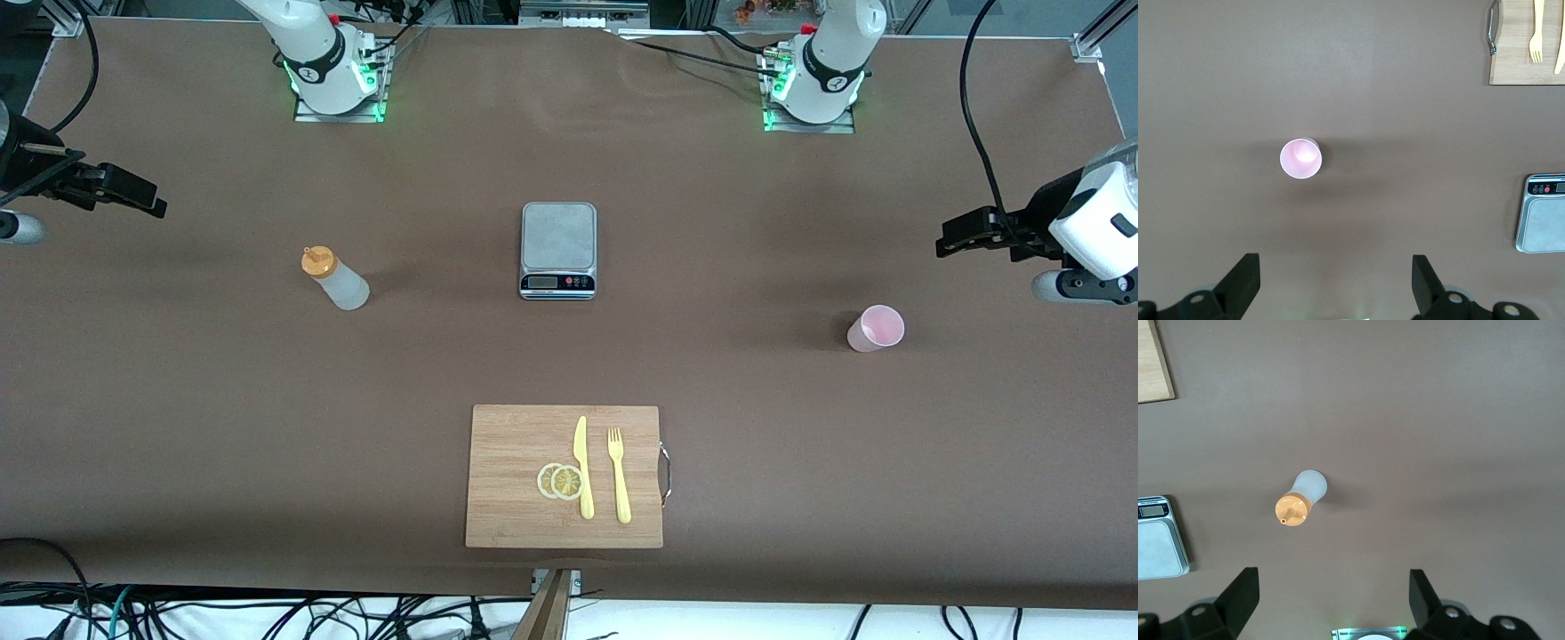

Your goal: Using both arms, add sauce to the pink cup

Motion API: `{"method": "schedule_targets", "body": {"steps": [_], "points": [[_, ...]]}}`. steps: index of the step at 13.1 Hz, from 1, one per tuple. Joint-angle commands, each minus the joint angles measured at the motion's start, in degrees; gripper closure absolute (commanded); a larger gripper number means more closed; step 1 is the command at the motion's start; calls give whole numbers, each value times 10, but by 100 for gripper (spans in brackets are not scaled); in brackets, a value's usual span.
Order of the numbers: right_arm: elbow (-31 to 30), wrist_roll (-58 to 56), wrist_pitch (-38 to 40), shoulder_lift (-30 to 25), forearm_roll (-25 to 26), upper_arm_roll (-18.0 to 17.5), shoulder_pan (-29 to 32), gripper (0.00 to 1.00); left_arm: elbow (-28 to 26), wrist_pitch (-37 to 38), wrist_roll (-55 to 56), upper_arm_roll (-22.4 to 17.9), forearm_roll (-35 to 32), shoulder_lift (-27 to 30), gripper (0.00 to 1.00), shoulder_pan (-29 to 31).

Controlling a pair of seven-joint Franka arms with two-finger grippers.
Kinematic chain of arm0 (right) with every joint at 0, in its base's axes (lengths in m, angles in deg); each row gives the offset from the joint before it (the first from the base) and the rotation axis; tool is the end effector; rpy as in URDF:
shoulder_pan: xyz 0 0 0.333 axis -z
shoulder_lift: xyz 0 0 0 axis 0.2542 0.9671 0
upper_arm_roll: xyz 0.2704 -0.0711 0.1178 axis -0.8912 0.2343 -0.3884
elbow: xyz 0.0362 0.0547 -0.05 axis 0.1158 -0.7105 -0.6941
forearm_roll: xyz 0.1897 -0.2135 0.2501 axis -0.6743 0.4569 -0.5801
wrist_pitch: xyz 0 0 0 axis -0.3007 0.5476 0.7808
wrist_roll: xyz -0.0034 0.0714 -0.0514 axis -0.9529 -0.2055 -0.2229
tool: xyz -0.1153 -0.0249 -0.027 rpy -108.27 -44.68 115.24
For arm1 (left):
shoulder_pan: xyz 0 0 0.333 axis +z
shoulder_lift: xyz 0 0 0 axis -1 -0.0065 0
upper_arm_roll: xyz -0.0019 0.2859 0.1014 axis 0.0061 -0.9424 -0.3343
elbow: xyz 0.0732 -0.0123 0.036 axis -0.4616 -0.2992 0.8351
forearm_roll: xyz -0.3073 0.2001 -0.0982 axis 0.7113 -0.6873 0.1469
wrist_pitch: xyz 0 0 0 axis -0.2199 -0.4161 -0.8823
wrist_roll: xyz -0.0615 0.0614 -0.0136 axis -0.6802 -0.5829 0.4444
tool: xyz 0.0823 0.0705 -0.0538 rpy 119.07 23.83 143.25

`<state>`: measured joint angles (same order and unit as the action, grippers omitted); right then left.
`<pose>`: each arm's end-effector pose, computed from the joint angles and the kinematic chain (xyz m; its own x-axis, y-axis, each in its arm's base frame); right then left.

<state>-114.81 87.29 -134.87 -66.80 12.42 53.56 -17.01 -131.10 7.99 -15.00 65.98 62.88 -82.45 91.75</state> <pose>0.5332 -0.0168 0.5615 0.9864 -0.1154 -0.1172 -0.1204 -0.9921 -0.0357 0.5816 -0.0195 0.5612 0.9869 -0.0037 -0.1611 0.0077 -0.9975 0.0706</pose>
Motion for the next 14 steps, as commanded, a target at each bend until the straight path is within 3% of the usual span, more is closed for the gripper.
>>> {"method": "schedule_targets", "body": {"steps": [1, 9, 12, 14], "points": [[9, 4, 8, 0, -4, -3, 4, 1, -1, 0, -8, -1, -7, 1, 0, 0], [9, 4, 12, -1, -4, -3, 4, 1, -2, 0, -15, -4, -17, -9, 0, 2], [9, 4, 12, -1, -4, -3, 4, 1, -20, -14, -17, -8, -18, -10, 0, 2], [9, 3, 12, -1, -4, -3, 4, 1, -69, -56, -18, -9, -49, -12, 0, 3]]}}
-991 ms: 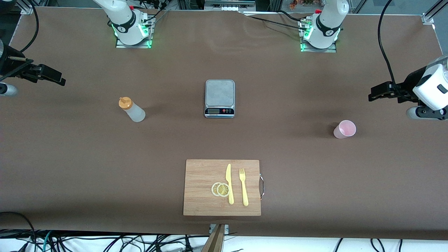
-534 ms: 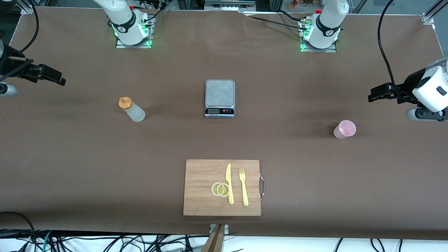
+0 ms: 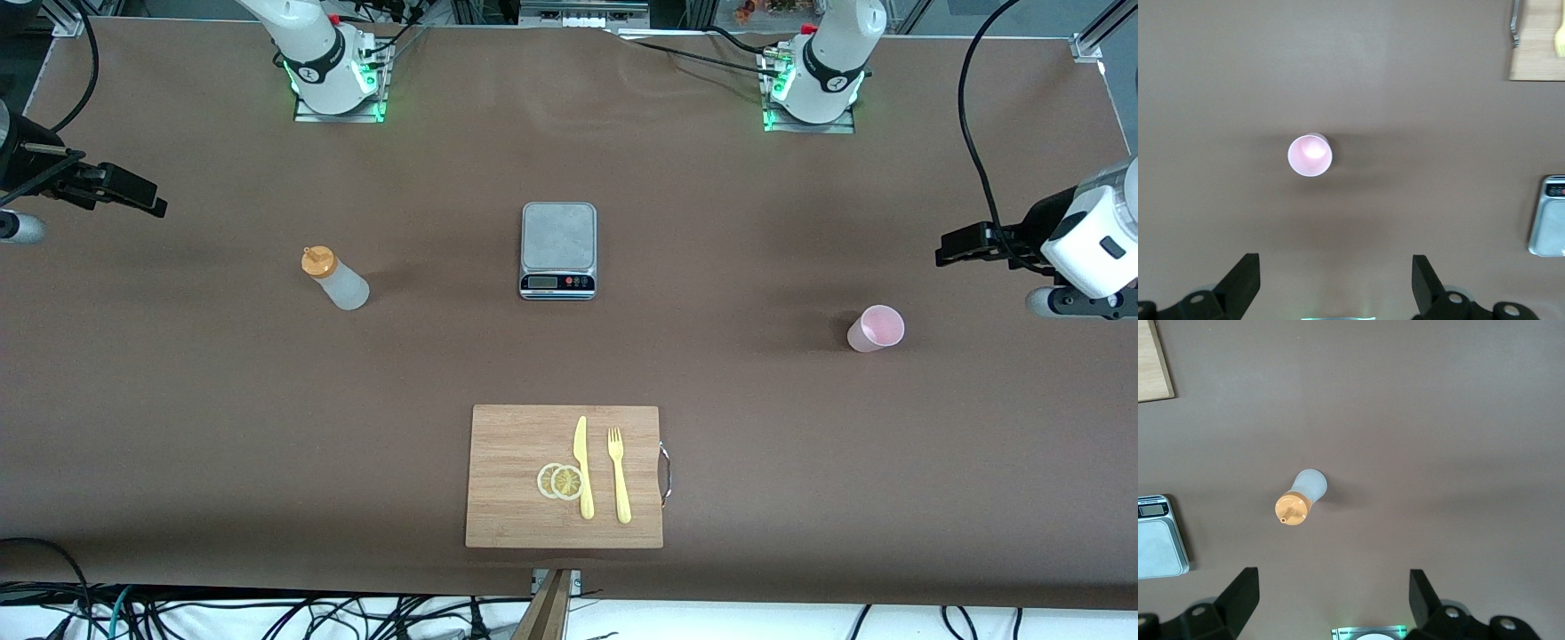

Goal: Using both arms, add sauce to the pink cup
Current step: 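Move the left gripper down over the pink cup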

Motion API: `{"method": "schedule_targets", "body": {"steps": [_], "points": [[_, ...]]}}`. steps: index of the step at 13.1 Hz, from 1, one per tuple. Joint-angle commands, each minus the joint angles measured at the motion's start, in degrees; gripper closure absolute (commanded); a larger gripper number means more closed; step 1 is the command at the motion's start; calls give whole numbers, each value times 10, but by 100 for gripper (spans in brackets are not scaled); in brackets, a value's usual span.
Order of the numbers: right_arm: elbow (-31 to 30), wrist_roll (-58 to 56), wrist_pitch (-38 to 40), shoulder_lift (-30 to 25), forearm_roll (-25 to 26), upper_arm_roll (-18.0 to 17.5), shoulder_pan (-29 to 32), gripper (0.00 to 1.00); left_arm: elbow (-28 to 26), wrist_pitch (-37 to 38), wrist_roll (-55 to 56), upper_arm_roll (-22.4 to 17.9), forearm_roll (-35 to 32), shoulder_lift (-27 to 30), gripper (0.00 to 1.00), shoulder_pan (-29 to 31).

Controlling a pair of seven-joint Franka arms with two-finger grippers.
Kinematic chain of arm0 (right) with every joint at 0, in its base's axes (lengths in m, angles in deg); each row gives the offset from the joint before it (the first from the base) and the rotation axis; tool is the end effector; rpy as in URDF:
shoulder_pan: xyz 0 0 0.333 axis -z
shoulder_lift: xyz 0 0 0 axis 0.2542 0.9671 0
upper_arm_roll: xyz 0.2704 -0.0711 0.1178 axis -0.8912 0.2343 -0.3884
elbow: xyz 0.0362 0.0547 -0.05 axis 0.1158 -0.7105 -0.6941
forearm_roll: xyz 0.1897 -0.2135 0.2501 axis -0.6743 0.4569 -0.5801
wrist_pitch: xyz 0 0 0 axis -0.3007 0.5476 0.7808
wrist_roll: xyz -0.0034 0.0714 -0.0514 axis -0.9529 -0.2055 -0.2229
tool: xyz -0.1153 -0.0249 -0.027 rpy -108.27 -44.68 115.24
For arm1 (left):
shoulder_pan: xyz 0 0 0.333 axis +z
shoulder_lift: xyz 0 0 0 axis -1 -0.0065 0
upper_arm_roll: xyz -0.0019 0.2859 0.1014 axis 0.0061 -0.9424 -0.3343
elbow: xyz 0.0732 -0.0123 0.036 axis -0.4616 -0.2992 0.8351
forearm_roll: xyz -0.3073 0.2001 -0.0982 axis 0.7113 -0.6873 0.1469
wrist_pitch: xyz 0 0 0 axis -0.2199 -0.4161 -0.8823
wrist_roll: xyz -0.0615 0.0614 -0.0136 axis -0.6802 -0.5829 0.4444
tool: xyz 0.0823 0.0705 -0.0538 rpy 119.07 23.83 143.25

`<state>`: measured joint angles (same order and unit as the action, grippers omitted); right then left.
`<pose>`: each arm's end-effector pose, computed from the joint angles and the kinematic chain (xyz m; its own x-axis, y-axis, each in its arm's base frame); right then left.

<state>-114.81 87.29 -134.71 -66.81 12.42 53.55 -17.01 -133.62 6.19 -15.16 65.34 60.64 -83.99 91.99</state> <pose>0.5328 -0.0166 0.5614 0.9861 -0.1151 -0.1198 -0.1202 -0.9921 -0.0356 0.5889 -0.0060 0.5278 0.9799 0.0154 -0.1990 0.0217 -0.9993 0.0298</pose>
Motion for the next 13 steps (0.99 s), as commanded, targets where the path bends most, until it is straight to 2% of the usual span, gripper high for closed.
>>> {"method": "schedule_targets", "body": {"steps": [1, 3, 5, 8, 13], "points": [[9, 4, 11, -2, -4, -3, 4, 1, -62, -51, -27, -2, -31, 1, 0, 5], [9, 4, 13, -2, -4, -4, 4, 1, -84, -81, -58, -4, -31, -15, 0, 18], [9, 4, 13, -2, -4, -5, 4, 1, -134, -141, -90, -7, -31, -16, 0, 23], [9, 4, 13, -2, -5, -6, 3, 1, -203, -243, -149, -35, -24, -26, 0, 26], [8, 4, 19, -2, -6, -2, 4, 1, -259, -339, -191, -44, 5, -72, 0, 46]]}}
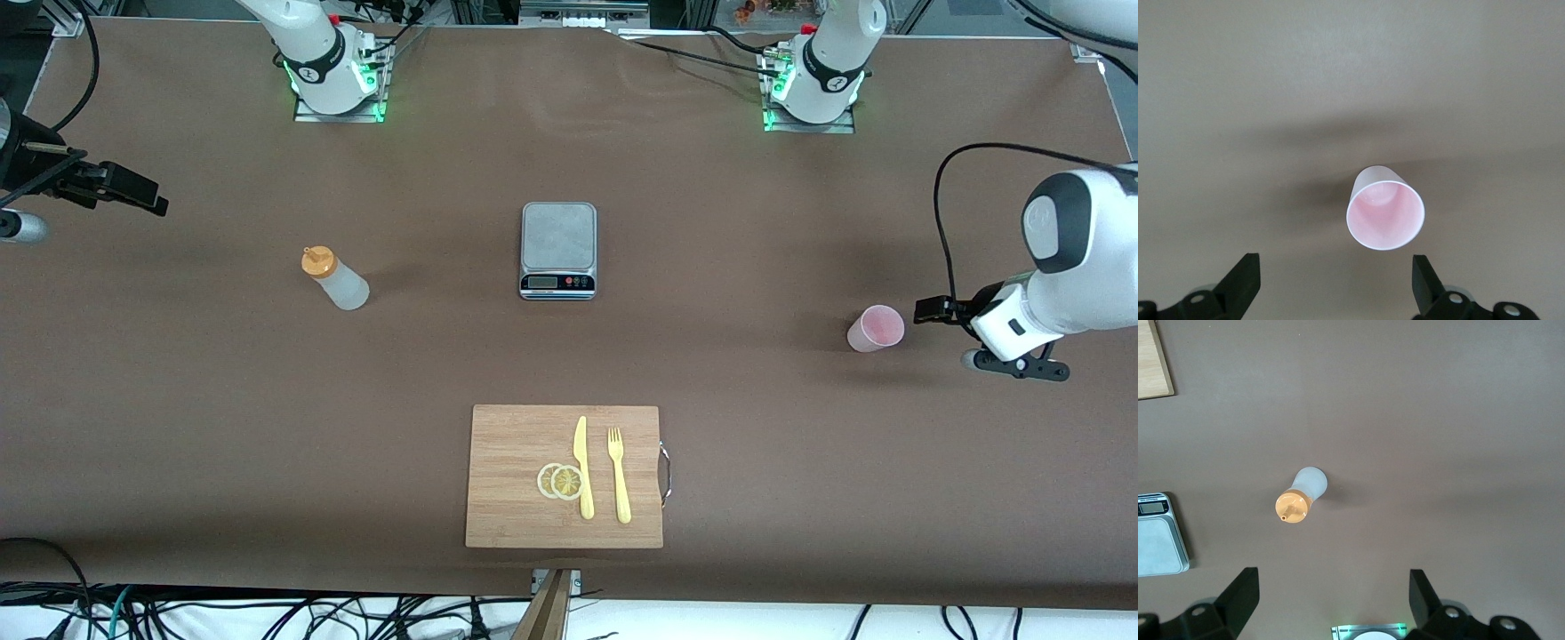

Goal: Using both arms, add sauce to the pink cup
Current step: 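Move the left gripper down over the pink cup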

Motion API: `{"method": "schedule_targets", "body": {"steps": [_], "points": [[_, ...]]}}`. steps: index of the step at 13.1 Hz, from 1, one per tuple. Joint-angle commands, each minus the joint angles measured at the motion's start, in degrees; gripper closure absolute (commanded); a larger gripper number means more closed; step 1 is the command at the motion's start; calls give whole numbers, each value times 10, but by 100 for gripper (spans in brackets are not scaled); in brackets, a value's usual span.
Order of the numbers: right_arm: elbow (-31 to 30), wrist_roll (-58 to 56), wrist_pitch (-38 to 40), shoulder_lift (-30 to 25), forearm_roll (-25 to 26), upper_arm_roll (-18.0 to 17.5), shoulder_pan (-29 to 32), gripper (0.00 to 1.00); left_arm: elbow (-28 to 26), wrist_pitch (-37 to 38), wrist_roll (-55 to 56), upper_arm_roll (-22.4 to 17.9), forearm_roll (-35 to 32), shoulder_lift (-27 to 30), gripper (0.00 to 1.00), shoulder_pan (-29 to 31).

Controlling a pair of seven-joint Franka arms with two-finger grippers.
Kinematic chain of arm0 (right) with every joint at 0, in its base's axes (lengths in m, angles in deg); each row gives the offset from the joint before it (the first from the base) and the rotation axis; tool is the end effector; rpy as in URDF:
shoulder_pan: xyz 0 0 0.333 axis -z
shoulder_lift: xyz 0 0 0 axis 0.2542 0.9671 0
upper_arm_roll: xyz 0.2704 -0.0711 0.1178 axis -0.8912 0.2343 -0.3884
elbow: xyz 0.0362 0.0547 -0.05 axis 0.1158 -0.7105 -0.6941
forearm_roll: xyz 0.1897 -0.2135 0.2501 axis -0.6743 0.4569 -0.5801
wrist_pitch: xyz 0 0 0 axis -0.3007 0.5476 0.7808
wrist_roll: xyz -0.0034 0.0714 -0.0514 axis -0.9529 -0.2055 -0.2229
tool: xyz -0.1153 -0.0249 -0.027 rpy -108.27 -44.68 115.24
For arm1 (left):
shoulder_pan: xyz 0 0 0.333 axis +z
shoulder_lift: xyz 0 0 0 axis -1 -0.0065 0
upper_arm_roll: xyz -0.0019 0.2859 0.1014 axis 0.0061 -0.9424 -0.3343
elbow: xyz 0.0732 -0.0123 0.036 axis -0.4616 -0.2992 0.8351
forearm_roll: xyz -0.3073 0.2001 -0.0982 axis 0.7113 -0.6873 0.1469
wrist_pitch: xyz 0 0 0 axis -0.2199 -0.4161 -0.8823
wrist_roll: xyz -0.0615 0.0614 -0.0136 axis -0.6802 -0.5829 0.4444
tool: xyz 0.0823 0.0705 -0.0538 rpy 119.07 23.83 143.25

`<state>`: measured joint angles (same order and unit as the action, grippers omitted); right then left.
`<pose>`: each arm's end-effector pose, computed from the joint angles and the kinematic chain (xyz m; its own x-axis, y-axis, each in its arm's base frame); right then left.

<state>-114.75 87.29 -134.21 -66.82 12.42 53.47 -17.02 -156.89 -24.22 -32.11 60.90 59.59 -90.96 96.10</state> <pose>0.5318 -0.0157 0.5613 0.9854 -0.1132 -0.1272 -0.1185 -0.9923 -0.0350 0.5927 0.0817 0.3108 0.9735 -0.1275 -0.1897 -0.1207 -0.9916 0.0470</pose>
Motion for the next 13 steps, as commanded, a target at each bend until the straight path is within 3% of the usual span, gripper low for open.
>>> {"method": "schedule_targets", "body": {"steps": [1, 4, 9, 11, 13], "points": [[7, 4, 16, -2, -7, -1, 4, 1, -52, -69, -21, 1, 17, -3, 0, 5], [7, 4, 19, -3, -8, -2, 4, 1, -93, -112, -21, 1, 18, -3, 1, 5], [7, 4, 21, -3, -8, -1, 4, 1, -100, -134, -21, 2, 18, -18, 4, 4], [7, 4, 23, -3, -8, -1, 4, 1, -106, -150, -21, 2, 18, -24, 9, 5], [9, 4, 26, -3, -10, -2, 4, 1, -118, -172, -21, 1, 18, -27, 20, 4]]}}
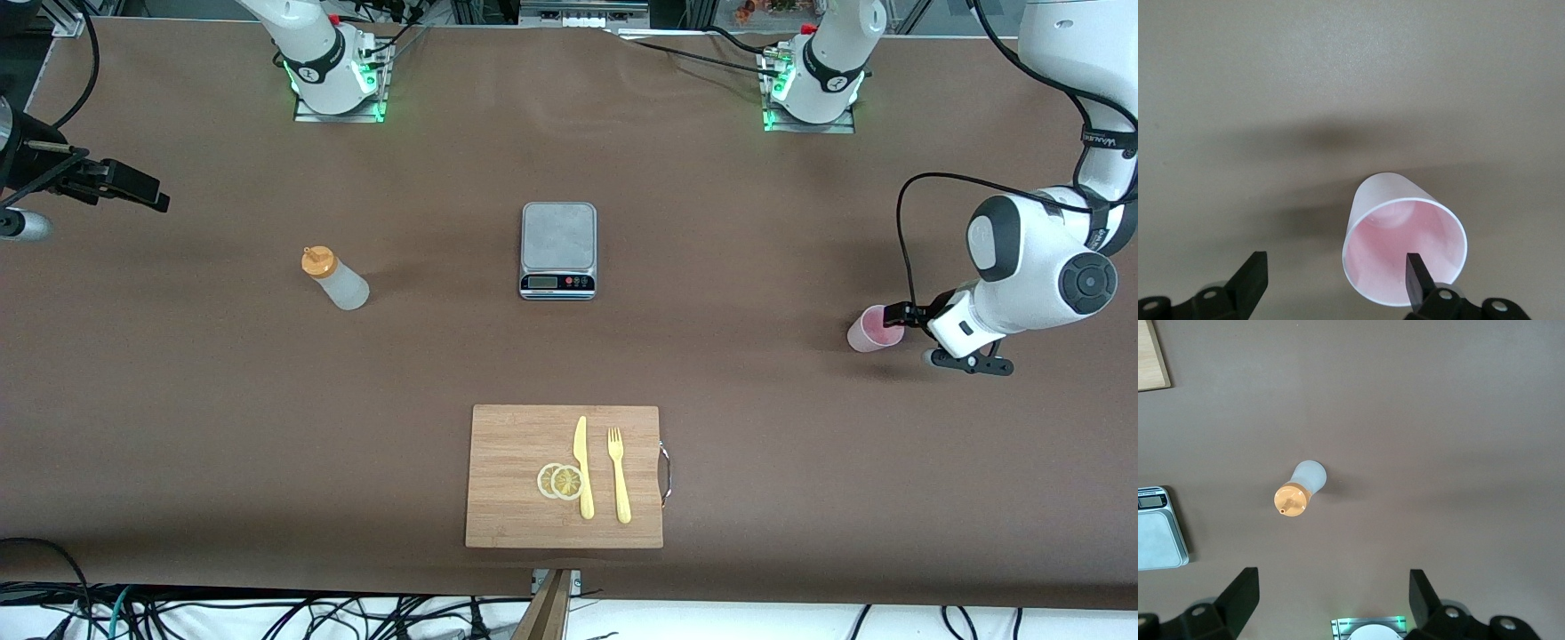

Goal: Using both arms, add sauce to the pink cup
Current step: 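Grasp the pink cup with the left gripper and lift it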

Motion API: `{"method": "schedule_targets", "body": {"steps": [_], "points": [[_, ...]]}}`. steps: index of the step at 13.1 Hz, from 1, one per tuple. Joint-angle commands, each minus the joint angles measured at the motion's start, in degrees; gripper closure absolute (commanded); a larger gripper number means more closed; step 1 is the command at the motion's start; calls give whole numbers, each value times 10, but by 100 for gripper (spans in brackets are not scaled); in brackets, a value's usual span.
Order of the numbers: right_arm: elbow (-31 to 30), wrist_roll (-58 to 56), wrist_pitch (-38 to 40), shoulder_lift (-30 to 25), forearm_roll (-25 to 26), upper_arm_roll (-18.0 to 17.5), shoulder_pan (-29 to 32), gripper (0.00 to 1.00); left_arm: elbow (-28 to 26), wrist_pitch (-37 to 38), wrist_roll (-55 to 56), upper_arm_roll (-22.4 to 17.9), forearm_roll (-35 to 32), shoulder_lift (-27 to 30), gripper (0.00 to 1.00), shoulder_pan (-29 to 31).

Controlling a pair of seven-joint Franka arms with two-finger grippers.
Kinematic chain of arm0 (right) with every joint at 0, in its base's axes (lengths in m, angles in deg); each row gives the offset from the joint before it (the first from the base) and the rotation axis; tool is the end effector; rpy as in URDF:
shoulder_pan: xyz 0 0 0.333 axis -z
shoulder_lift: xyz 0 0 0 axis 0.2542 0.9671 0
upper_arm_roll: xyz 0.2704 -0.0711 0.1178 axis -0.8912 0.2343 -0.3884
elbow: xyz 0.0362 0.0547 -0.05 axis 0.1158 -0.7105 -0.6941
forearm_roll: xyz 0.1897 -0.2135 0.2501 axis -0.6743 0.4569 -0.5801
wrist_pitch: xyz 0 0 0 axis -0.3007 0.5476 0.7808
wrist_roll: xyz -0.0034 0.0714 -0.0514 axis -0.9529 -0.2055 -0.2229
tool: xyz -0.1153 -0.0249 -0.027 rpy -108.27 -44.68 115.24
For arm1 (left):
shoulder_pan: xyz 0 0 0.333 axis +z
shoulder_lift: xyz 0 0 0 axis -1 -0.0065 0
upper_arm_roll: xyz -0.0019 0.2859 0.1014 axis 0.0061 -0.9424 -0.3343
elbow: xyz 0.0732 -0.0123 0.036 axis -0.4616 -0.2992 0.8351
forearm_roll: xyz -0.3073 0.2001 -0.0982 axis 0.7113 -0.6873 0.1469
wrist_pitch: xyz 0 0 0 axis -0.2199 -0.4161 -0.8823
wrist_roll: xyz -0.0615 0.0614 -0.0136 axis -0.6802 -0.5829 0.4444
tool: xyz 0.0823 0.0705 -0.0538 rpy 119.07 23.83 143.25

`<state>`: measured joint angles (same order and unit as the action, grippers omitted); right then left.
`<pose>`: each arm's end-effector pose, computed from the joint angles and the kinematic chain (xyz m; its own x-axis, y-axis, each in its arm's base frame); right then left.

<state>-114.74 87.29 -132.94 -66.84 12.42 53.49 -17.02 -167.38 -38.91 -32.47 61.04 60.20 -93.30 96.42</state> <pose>0.5288 -0.0157 0.5600 0.9825 -0.1124 -0.1486 -0.1186 -0.9924 -0.0334 0.5670 0.0803 0.2305 0.9800 -0.1226 -0.1569 -0.1168 -0.9921 0.0457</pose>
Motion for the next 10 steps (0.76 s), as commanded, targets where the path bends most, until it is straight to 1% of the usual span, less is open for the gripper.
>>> {"method": "schedule_targets", "body": {"steps": [1, 4, 5, 8, 10], "points": [[7, 4, 15, -3, -11, -2, 4, 1, -13, -26, -15, 0, 12, -5, 32, 0], [9, 4, 22, -3, -12, -2, 4, 1, -13, -26, -8, 0, 12, -10, 84, -5], [8, 4, 22, -3, -12, -2, 4, 1, -12, -26, -6, 0, 12, -11, 99, -5], [9, 4, 23, -3, -11, -2, 4, 1, -8, -18, -1, 0, 41, -10, 100, -7], [9, 4, 23, -4, -9, -5, 4, 1, -1, -3, 9, 1, 43, -2, 100, -11]]}}
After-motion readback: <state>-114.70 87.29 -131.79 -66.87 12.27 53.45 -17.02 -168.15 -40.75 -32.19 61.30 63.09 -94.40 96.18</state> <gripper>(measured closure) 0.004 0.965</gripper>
